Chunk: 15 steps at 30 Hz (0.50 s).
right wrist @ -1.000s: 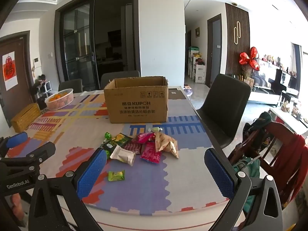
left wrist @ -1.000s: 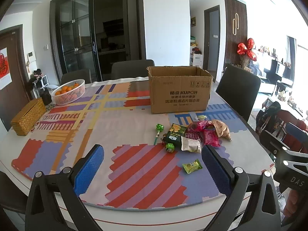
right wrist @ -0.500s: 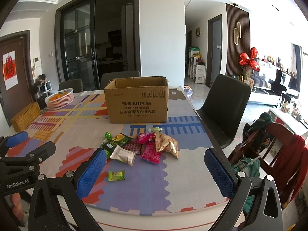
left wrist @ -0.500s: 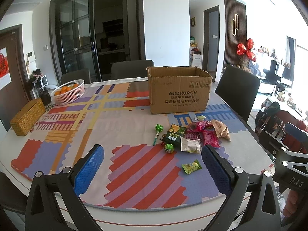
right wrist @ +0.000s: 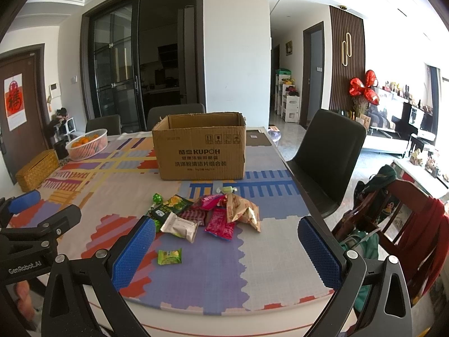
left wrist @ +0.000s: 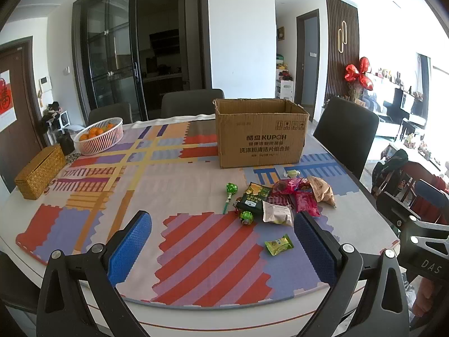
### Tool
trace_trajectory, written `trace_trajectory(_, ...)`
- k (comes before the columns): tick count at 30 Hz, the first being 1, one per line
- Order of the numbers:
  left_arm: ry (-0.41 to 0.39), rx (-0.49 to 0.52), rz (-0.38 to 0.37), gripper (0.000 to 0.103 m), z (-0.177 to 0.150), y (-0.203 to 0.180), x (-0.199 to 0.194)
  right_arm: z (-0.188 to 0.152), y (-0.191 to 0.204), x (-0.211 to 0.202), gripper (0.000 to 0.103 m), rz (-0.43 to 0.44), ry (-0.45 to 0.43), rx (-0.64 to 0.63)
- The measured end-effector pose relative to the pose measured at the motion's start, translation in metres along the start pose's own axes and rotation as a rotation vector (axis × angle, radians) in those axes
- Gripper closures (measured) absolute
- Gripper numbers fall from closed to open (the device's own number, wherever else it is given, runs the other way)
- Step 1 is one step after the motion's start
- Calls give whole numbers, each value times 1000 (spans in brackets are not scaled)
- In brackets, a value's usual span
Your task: Organize snacks
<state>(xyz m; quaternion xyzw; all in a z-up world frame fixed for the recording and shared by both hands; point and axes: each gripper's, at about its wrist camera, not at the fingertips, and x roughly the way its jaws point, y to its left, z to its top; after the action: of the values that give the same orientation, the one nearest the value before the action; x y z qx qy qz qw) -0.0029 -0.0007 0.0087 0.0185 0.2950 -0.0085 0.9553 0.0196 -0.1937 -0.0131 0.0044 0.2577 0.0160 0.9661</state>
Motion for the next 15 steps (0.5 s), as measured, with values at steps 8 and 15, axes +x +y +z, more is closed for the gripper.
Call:
trace_trajectory(8,-1,0,1,0,1,0,-1,0,0,0,1,1,-1,-1)
trace_trajectory(15,-2,0,2,0,0,0,0,0,0,0,1,0,-1,-2)
